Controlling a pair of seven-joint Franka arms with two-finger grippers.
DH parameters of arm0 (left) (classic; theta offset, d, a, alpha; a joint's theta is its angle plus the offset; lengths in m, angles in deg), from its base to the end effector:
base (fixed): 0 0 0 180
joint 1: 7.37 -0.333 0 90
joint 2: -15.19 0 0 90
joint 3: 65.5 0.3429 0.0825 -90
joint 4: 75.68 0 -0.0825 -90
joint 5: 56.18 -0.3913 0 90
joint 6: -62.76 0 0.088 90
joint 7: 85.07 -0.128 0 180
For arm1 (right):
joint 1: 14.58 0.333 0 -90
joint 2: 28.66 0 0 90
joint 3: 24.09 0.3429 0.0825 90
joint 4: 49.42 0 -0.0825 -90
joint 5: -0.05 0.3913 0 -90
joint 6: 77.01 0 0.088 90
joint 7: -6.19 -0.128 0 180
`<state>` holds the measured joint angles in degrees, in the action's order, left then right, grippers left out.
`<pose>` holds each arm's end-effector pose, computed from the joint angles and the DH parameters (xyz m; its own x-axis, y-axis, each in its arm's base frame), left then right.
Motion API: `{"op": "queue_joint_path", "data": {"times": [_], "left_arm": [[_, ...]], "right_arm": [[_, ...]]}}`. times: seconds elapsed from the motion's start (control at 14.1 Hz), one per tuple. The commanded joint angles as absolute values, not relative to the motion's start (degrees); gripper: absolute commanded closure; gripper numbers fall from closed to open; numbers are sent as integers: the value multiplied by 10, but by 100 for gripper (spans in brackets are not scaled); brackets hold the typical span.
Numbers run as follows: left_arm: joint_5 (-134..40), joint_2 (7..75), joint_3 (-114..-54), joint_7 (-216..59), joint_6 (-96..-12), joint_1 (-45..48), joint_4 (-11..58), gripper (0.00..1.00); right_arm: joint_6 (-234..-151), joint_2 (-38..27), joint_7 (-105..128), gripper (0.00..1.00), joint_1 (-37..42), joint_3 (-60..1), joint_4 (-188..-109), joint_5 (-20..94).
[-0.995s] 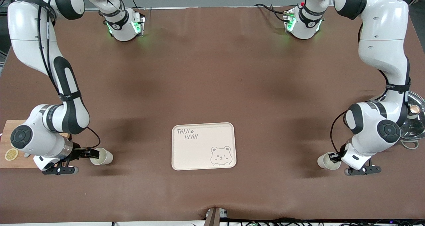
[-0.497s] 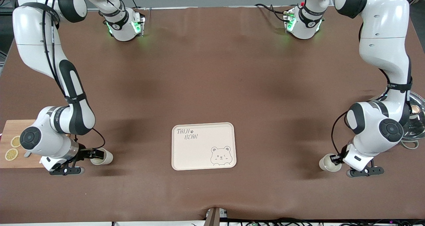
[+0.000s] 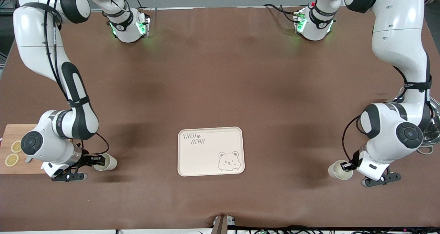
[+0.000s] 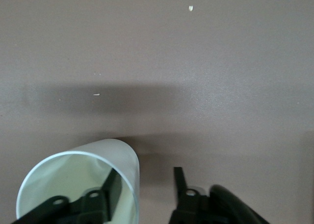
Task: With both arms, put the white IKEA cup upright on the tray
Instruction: 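Close both grippers on the rims of the two white cups, then carry the cups toward the bear tray with both grippers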
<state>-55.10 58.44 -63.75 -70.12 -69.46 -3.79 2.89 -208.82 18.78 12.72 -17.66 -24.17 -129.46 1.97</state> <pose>0.7801 -0.0310 0.2802 0.9576 0.2282 0.1760 0.2243 -0.9736 0.0419 0.7654 -0.0408 0.2106 0.9963 0.0371 0.0776 0.0386 -0.9991 -0.0168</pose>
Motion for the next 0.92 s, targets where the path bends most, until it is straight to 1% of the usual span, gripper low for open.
{"op": "queue_joint_path", "data": {"times": [0.0,0.07,0.14,0.21,0.43,0.64,0.85], "left_arm": [[-560,571,-637,-638,-659,-15,19,100],[-560,571,-636,-614,-646,-2,11,100],[-560,571,-634,-590,-640,9,8,100],[-561,570,-634,-564,-640,19,8,100],[-562,560,-632,-480,-621,58,6,100],[-564,559,-630,-405,-599,94,-11,100],[-564,559,-629,-346,-597,129,-11,100]], "right_arm": [[-2085,195,128,80,-177,-242,-1280,26],[-2085,195,128,89,-177,-242,-1280,26],[-2085,195,128,97,-177,-242,-1280,26],[-2085,195,128,100,-177,-242,-1280,26],[-2085,195,128,100,-177,-242,-1280,26],[-2085,195,128,100,-177,-242,-1279,26],[-2078,193,125,100,-175,-237,-1273,28]]}}
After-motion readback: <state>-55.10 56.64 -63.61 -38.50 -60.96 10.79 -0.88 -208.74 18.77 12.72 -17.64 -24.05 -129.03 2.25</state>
